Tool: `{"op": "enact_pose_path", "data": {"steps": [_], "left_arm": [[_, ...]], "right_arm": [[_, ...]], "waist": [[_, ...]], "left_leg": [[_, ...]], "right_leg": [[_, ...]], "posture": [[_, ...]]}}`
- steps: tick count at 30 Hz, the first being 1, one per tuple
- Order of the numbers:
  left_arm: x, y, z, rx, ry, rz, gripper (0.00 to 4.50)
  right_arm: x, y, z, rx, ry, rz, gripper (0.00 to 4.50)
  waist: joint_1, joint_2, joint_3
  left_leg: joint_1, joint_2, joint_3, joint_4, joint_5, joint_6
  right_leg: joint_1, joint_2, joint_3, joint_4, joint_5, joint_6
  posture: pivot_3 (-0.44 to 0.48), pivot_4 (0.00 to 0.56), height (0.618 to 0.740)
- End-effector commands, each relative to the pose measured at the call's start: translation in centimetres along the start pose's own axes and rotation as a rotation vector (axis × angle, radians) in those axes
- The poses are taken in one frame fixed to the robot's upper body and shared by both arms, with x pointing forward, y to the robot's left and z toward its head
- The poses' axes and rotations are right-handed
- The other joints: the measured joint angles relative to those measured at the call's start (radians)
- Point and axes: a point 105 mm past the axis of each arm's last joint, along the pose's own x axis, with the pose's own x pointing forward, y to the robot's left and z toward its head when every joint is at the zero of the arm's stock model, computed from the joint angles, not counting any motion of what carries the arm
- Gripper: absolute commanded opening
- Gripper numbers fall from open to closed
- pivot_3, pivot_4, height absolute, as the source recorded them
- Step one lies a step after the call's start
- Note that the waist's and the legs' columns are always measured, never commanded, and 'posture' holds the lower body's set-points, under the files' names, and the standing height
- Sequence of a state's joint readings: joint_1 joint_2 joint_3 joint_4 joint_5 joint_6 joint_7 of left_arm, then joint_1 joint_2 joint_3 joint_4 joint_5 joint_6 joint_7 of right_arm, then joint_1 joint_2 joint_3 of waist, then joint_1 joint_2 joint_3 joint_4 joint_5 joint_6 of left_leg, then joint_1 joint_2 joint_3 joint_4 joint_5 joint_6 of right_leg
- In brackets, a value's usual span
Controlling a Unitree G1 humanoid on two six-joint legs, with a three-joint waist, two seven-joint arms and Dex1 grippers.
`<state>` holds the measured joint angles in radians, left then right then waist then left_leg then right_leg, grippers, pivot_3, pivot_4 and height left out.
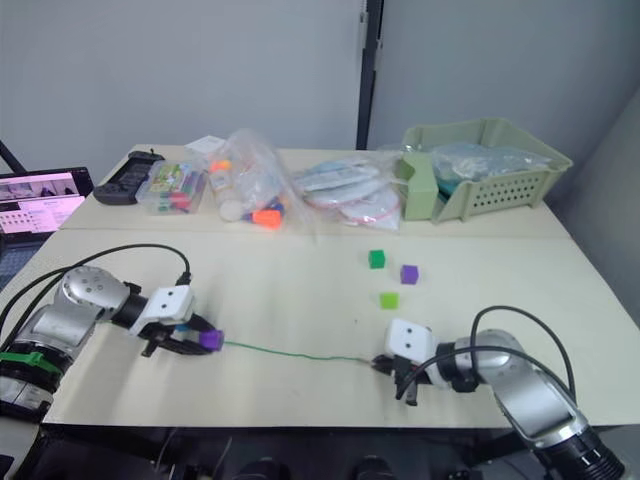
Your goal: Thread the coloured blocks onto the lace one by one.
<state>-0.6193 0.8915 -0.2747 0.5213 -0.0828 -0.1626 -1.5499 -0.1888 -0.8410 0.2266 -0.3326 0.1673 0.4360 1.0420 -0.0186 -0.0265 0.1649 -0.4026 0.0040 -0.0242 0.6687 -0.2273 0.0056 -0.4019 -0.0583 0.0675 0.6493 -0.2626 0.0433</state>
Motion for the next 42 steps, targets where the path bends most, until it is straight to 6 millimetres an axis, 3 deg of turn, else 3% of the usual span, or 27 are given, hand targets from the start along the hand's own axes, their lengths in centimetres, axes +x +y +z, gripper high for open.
{"op": "enact_pose_path", "data": {"steps": [1, 3, 9, 12, 14, 18, 23, 27, 33, 38, 42], "left_arm": [[-0.8, 0.0, -1.9, -0.019, 0.107, 0.029, 1.36], [-0.7, 0.2, -1.4, -0.035, 0.063, 0.033, 2.39], [-1.0, 0.9, 0.6, 0.042, -0.002, 0.064, 4.29], [-1.4, 1.0, 2.3, 0.055, -0.055, 0.055, 4.29], [-1.2, 0.7, 5.0, 0.058, -0.153, 0.012, 4.29], [1.6, -1.5, 8.3, 0.023, -0.278, -0.082, 4.29], [7.2, -2.6, 10.6, 0.002, -0.353, -0.069, 4.29], [10.8, -1.8, 12.5, 0.026, -0.423, -0.008, 4.29], [13.1, -1.4, 14.2, 0.099, -0.425, 0.003, 4.29], [13.4, -1.3, 15.2, 0.126, -0.416, -0.006, 4.29], [13.3, -1.3, 15.4, 0.129, -0.41, -0.012, 3.1]], "right_arm": [[0.0, -0.3, 0.8, -0.04, -0.012, -0.003, 0.0], [0.0, -0.4, 0.9, -0.042, -0.014, -0.002, 0.0], [0.3, -0.4, 1.0, -0.045, -0.02, 0.003, 0.0], [0.3, -0.3, 1.3, -0.048, -0.027, 0.007, 0.0], [0.6, -0.2, 1.7, -0.053, -0.036, 0.016, 0.0], [1.3, -0.1, 2.4, -0.056, -0.051, 0.025, 0.0], [2.0, 0.0, 2.5, -0.062, -0.041, 0.036, 0.0], [2.1, 0.0, 2.6, -0.073, -0.03, 0.045, 0.0], [2.3, 0.1, 2.8, -0.079, -0.024, 0.054, 0.0], [2.3, 0.2, 2.8, -0.076, -0.023, 0.053, 0.0], [2.4, 0.2, 2.9, -0.073, -0.025, 0.05, 0.0]], "waist": [[0.0, 0.0, 0.0], [0.0, 0.0, 0.0], [0.002, 0.0, 0.0], [0.002, 0.0, 0.0], [0.003, 0.0, 0.0], [0.002, 0.0, 0.0], [0.005, 0.0, 0.0], [0.008, -0.001, 0.0], [0.007, -0.001, 0.0], [0.006, -0.001, 0.0], [0.006, -0.001, 0.0]], "left_leg": [[0.0, 0.0, 0.0, 0.0, 0.0, 0.0], [0.0, 0.0, 0.0, 0.0, 0.0, 0.0], [-0.002, 0.001, 0.0, 0.0, 0.0, 0.0], [-0.004, 0.001, 0.0, 0.0, 0.0, 0.0], [-0.004, 0.001, 0.0, 0.0, 0.0, 0.0], [-0.005, 0.003, -0.001, 0.001, 0.0, 0.0], [-0.004, 0.003, -0.001, 0.002, 0.0, 0.0], [-0.005, 0.001, -0.001, 0.005, 0.0, 0.0], [-0.005, -0.001, -0.001, 0.005, 0.0, 0.0], [-0.005, -0.001, -0.001, 0.005, 0.0, 0.0], [-0.005, -0.001, -0.002, 0.005, 0.0, 0.0]], "right_leg": [[0.0, 0.0, 0.0, 0.0, 0.0, 0.0], [0.0, 0.0, 0.0, 0.0, 0.0, 0.0], [-0.002, 0.001, 0.0, 0.0, 0.0, -0.001], [-0.003, 0.001, 0.0, 0.0, 0.0, -0.001], [-0.003, 0.0, 0.0, 0.0, 0.0, -0.001], [-0.003, 0.0, 0.0, 0.0, 0.0, 0.0], [-0.003, 0.0, 0.0, 0.0, 0.0, 0.0], [-0.002, 0.0, 0.0, 0.001, 0.001, 0.0], [-0.002, 0.0, 0.0, 0.001, 0.001, 0.0], [-0.002, 0.0, 0.0, 0.001, 0.001, 0.0], [-0.002, 0.0, 0.0, 0.001, 0.001, 0.0]], "posture": [[0.0, 0.15, 0.74], [0.0, 0.15, 0.74], [0.0, 0.15, 0.74], [0.0, 0.15, 0.74], [0.0, 0.15, 0.74], [0.0, 0.15, 0.74], [0.0, 0.15, 0.74], [0.0, 0.15, 0.74], [0.0, 0.15, 0.74], [0.0, 0.15, 0.74], [0.0, 0.15, 0.74]]}}
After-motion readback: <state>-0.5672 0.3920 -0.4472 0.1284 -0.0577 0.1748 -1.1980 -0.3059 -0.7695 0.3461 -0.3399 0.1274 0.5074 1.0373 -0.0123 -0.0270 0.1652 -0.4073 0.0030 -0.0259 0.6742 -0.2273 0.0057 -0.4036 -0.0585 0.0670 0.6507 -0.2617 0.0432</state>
